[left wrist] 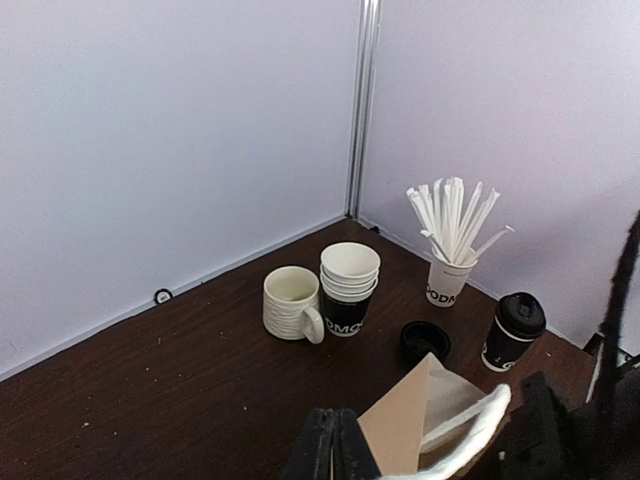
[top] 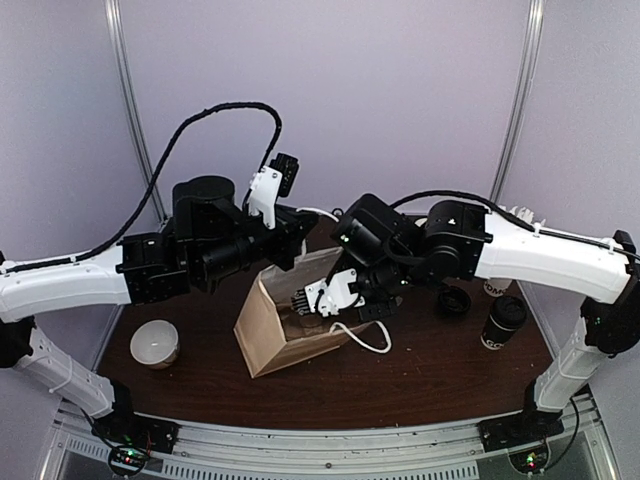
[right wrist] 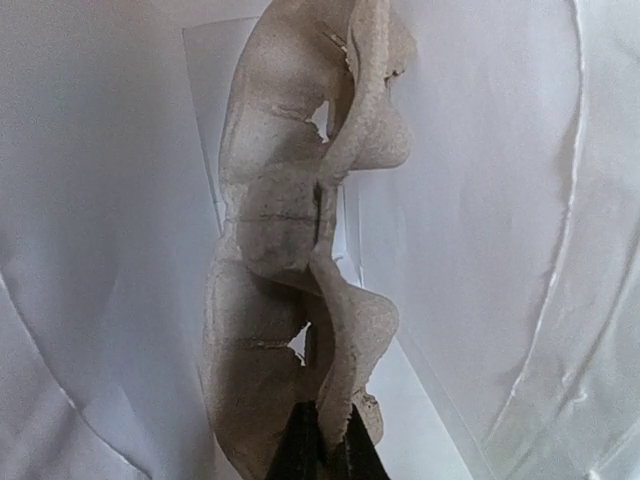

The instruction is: Pack the takeout coffee

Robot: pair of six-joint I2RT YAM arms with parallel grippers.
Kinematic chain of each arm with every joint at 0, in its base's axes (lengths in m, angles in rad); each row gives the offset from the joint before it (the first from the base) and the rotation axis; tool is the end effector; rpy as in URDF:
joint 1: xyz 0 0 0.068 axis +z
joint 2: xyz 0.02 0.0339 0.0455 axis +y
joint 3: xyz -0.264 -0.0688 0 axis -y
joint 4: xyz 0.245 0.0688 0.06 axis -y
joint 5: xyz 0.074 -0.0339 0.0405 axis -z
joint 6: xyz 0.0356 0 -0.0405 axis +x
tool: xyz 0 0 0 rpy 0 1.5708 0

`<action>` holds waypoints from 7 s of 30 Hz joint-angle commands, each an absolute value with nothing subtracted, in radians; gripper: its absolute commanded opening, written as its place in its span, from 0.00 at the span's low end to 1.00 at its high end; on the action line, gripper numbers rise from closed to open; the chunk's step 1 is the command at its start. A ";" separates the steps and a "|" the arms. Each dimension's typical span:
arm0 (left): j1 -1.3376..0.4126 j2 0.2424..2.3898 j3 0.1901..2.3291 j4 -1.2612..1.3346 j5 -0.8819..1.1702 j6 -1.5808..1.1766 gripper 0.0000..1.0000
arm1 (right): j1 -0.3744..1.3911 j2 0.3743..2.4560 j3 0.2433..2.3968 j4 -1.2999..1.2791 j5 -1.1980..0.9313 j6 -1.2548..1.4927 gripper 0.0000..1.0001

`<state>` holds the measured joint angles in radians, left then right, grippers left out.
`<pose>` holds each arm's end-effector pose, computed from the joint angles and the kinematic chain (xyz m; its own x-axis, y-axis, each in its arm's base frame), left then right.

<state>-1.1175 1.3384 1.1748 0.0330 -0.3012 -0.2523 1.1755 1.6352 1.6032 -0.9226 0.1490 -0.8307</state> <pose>0.1487 -0.2811 0.3756 -0.2374 -0.0570 -0.9697 0.6924 0.6903 -0.2101 0.1385 0.3181 0.3400 0.4376 -0.8476 -0.3003 -0.8252 -0.2459 -0.5084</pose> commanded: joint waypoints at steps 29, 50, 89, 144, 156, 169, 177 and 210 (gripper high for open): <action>-1.050 1.312 1.224 -0.105 -0.421 -0.188 0.00 | 1.213 1.603 2.071 -1.063 0.442 -1.057 0.00; -1.001 1.226 1.223 -0.159 -0.500 -0.048 0.00 | 0.962 1.371 1.878 -1.056 0.355 -0.976 0.00; -0.980 1.160 1.246 -0.199 0.028 -0.179 0.00 | 0.397 1.474 1.181 -1.041 -0.517 -0.623 0.46; -0.719 1.244 1.191 -0.213 0.243 -0.167 0.00 | 0.641 1.786 1.251 -0.857 -0.245 -0.762 0.47; -0.718 1.252 1.195 -0.210 0.241 -0.167 0.00 | 0.654 1.771 1.239 -0.861 -0.222 -0.747 0.40; -0.717 1.251 1.189 -0.212 0.247 -0.171 0.00 | 0.668 1.779 1.232 -0.859 -0.202 -0.742 0.37; -0.718 1.259 1.203 -0.209 0.265 -0.177 0.00 | 0.669 1.682 1.250 -0.923 -0.220 -0.727 0.28; -0.783 1.487 1.395 0.055 0.582 -0.583 0.00 | 0.774 1.450 2.037 -1.191 -0.710 -0.610 0.28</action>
